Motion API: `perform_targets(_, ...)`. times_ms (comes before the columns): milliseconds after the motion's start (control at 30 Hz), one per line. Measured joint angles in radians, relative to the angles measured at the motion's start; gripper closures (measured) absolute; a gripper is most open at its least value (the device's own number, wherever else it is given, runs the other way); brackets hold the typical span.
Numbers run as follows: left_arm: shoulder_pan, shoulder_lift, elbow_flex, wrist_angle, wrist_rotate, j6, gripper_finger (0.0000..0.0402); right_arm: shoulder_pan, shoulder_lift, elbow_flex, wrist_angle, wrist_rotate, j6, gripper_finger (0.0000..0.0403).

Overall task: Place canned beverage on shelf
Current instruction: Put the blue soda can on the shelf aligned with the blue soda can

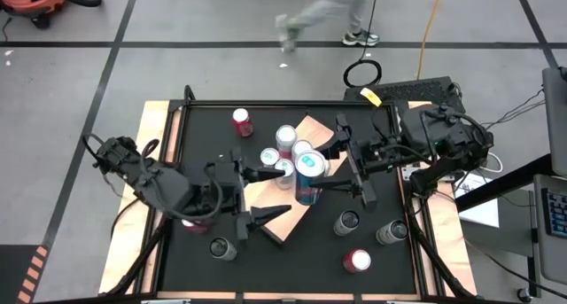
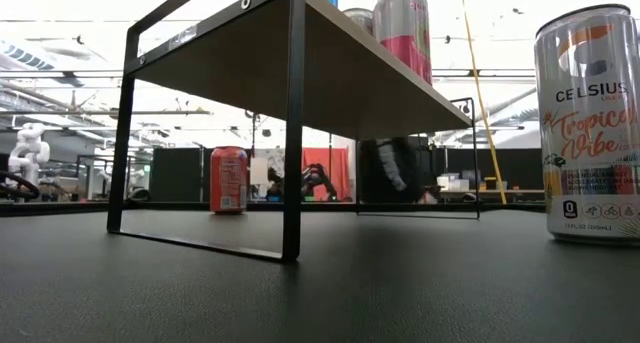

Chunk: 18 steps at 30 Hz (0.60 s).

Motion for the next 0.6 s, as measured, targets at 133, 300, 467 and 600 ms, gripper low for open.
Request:
perform_targets(133, 0.032, 0.0, 0.0, -0.062, 0.054, -0.057, 0.0068, 0.0, -0.002, 0.0, -0.018, -0.036, -0.008, 0.0188)
perform_targets(300, 0.072, 0.0, 0.0, -0.089, 0.176, -0.104, 0.0068, 0.0, -0.003, 0.0, -0.017, -0.1, -0.021, 0.0188)
perform_targets(467, 0.104, 0.005, 0.0, -0.091, 0.27, -0.122, 0.0068, 0.0, -0.003, 0.0, -0.017, -0.132, -0.033, 0.0188)
perform_targets(600, 0.124, 0.013, 0.0, -0.088, 0.276, -0.121, 0.0068, 0.0, -0.003, 0.0, -0.013, -0.135, -0.033, 0.0188)
